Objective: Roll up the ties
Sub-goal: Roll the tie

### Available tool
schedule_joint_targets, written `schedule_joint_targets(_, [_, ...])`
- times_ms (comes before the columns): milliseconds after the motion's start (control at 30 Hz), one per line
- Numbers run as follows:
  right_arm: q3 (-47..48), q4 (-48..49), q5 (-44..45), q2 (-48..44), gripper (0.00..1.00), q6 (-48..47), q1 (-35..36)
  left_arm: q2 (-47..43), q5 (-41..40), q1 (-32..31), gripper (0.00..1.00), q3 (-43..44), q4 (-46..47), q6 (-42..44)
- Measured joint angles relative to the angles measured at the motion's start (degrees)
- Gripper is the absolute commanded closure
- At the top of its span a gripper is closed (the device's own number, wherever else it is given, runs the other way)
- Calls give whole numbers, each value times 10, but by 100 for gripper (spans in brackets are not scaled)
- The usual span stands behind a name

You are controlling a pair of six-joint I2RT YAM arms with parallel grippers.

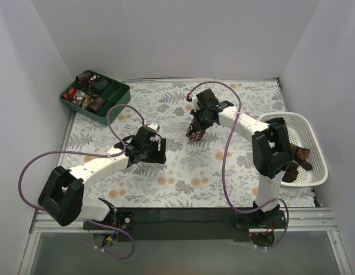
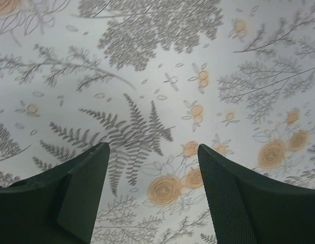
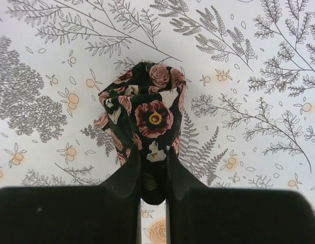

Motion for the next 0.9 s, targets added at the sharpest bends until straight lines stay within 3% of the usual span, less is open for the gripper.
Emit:
schedule_joint_targets(267, [32, -32, 267, 49, 99, -2, 116, -50, -23, 7, 35, -62, -46, -5])
schedule_joint_targets(467, [43, -46, 393, 76, 97, 6, 179, -82, -38, 7, 35, -63, -60, -7])
schedule_joint_targets(600, [48, -61, 428, 90, 94, 13, 212, -99, -43, 7, 35, -63, -62, -15])
schedule_joint_targets(667, [50, -67, 434, 94, 87, 19, 224, -105, -47, 7, 35, -65, -63, -20])
schedule_joint_targets(900, [56, -81, 408, 95, 77, 46, 240, -128, -62, 7, 35, -76, -77, -38])
